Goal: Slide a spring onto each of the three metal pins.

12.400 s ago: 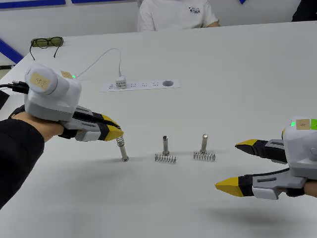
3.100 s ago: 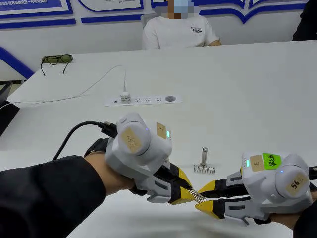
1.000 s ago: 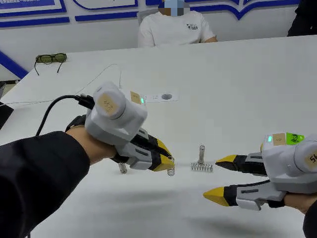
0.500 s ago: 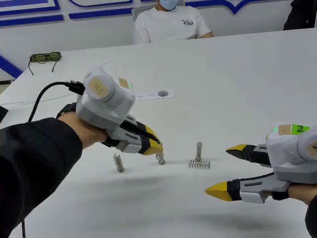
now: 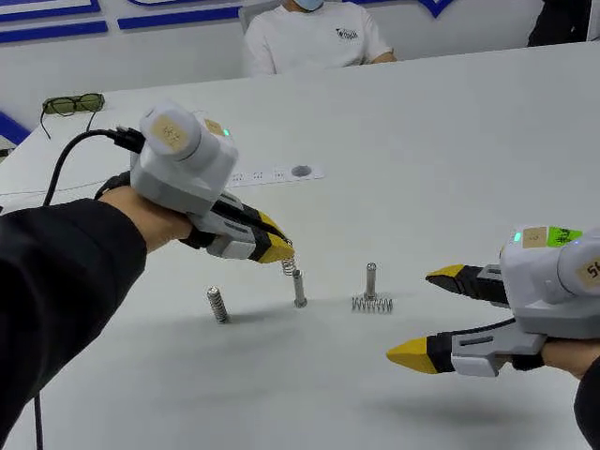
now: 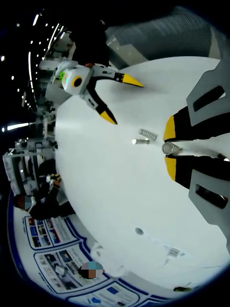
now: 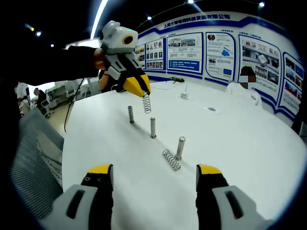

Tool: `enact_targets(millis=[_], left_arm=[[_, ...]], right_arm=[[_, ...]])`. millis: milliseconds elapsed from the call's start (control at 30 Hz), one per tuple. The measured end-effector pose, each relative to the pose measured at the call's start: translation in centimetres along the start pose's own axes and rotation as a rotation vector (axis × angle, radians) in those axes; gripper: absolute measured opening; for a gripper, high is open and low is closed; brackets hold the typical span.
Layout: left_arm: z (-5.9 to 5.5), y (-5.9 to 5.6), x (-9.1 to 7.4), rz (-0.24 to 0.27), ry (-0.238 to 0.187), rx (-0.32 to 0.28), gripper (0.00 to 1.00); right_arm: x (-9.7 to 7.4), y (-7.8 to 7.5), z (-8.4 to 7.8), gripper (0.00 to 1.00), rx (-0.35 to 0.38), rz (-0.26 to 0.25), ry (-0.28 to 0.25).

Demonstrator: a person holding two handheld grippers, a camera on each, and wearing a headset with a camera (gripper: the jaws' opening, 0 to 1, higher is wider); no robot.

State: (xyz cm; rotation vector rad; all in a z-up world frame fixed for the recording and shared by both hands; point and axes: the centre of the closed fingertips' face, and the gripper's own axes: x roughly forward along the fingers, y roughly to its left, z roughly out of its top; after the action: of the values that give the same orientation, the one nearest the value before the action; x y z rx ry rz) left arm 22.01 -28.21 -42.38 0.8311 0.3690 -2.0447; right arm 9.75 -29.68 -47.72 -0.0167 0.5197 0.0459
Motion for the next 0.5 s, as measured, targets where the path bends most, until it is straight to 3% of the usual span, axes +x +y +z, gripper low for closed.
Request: enact_targets(millis=[500], left_arm=[[-0.5, 0.4, 1.5, -0.017, 0.032, -0.011, 0.1]], right_arm=[[-0.1, -0.1, -0.1, 0.71, 0.004, -0.002, 0.0]])
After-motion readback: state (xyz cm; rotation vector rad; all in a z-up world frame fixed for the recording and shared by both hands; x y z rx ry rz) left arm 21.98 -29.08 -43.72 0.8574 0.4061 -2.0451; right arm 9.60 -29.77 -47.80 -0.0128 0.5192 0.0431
